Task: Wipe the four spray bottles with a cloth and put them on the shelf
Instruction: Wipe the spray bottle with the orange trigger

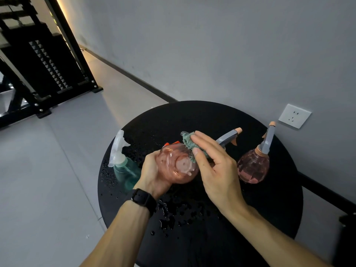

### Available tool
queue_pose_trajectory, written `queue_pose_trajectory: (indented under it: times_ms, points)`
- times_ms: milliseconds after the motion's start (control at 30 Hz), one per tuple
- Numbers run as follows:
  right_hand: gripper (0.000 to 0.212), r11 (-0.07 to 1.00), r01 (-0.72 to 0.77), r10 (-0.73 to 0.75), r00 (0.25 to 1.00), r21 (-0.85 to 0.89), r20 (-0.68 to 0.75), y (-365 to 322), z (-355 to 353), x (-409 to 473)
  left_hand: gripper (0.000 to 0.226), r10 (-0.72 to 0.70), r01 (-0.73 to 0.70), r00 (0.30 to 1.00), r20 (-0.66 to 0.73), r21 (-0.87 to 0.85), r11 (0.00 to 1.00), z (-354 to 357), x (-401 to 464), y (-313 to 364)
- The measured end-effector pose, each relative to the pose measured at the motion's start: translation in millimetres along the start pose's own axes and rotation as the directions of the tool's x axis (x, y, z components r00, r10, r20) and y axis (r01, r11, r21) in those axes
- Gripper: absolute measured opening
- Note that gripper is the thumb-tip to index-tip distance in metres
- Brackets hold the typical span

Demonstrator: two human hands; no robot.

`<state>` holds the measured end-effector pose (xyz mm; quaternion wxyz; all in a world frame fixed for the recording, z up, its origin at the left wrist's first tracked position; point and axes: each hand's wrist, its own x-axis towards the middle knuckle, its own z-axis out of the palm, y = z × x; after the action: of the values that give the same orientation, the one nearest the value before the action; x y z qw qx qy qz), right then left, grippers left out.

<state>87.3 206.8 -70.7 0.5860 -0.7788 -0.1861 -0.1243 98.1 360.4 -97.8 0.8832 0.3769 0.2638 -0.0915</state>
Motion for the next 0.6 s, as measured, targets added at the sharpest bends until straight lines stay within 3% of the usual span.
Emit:
queue_pose_trajectory:
  times_ms: [300, 600]
  points:
    - [0.034, 0.961, 0.236, -0.24, 0.971, -0.147, -0.008, 2.6, 13.0, 0.5, 0.044, 0.028, -0.027, 0.999, 0.039, -0.021, 0.999, 4.0, -4.3, -1.1]
    - [0.035, 0.892, 0.41, -0.393, 0.912, -0.193, 0.121, 0.7, 18.1, -6.0, 0.046, 0.042, -0.036, 0.999, 0.033, -0.162, 0.986, 10.4, -14.3, 1.9]
